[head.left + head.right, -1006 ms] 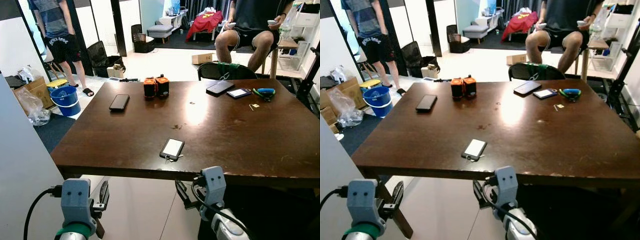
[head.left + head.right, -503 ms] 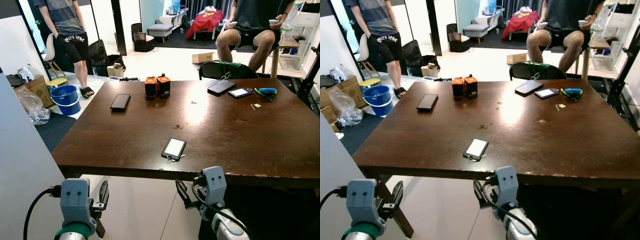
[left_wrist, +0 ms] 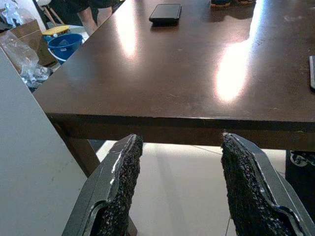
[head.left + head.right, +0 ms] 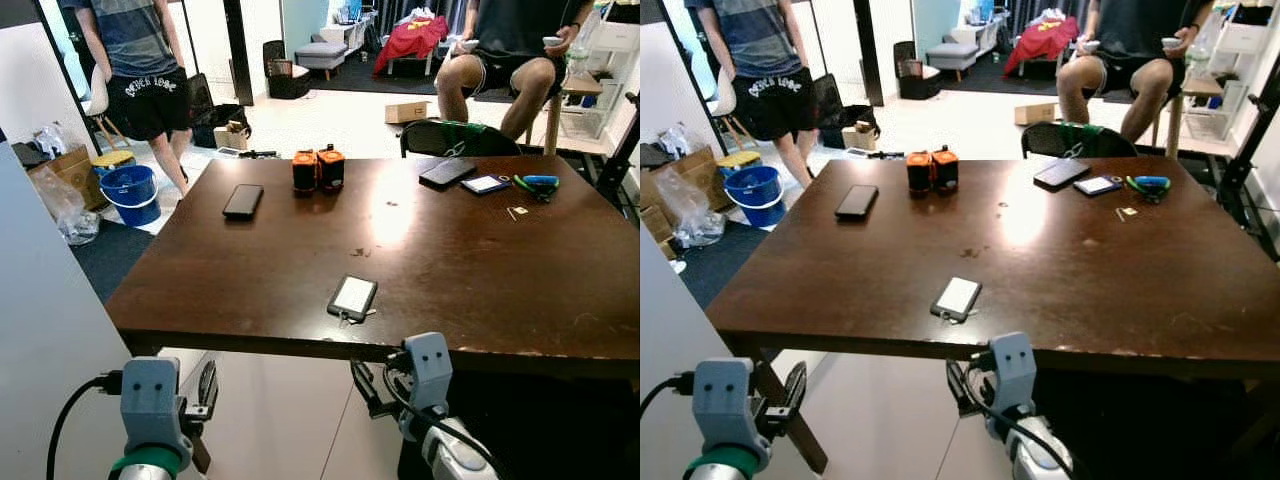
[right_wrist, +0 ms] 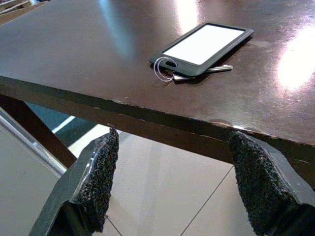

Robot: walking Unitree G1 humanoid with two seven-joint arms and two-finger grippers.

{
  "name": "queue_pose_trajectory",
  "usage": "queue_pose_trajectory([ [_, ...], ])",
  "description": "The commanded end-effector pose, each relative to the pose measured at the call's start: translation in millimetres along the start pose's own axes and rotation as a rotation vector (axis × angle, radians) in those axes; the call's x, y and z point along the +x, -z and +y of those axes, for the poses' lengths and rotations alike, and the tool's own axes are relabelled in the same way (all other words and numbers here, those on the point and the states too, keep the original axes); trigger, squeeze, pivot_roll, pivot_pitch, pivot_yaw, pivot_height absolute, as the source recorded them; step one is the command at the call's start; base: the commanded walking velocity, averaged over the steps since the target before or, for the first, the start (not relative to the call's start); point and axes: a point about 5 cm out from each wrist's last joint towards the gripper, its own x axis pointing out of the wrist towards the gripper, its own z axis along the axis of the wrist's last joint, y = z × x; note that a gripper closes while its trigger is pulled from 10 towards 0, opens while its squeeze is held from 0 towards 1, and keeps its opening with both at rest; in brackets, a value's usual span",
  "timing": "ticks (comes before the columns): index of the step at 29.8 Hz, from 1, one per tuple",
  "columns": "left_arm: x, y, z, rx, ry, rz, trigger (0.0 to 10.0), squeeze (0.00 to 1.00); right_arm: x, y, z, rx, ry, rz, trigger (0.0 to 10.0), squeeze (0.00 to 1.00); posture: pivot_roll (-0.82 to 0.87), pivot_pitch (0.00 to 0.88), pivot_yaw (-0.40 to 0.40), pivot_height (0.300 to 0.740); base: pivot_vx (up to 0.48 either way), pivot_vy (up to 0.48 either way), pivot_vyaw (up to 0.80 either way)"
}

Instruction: Hang keys on a hook

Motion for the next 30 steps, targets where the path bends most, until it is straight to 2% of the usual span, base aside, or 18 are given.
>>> queue_pose_trajectory([
  [1,-2.4,1.5,3.2,-0.001,-0.014,0.006,10.0,0.00,0.0,2.4,1.6,0.011,-0.003,0.014,10.0,0.00,-0.18,0.000,0.145,0.740,0.000,0.000,0.00],
  [9,-2.1,1.3,2.7,-0.001,-0.013,0.007,10.0,0.00,0.3,1.9,1.2,0.010,-0.003,0.014,10.0,0.00,-0.18,0.000,0.139,0.740,0.000,0.000,0.00],
  [17,-7.2,3.2,4.8,-0.012,-0.073,0.002,10.0,0.00,2.0,0.3,-1.4,-0.022,-0.049,0.031,10.0,0.00,-0.16,0.000,0.063,0.740,0.000,0.000,0.00],
  [21,-8.5,3.7,5.4,-0.014,-0.081,0.002,10.0,0.00,2.6,-0.1,-1.2,-0.028,-0.057,0.034,10.0,0.00,-0.16,0.000,0.063,0.740,0.000,0.000,0.00],
  [22,-11.2,5.1,7.4,-0.016,-0.104,0.002,10.0,0.00,4.0,-1.4,-1.4,-0.041,-0.073,0.037,10.0,0.00,-0.16,0.000,0.042,0.740,0.000,0.000,0.00],
  [30,-10.1,4.4,10.0,-0.023,-0.115,-0.006,10.0,0.00,4.5,-2.9,-2.3,-0.050,-0.072,0.034,10.0,0.00,-0.16,0.000,0.041,0.740,0.000,0.000,0.00],
])
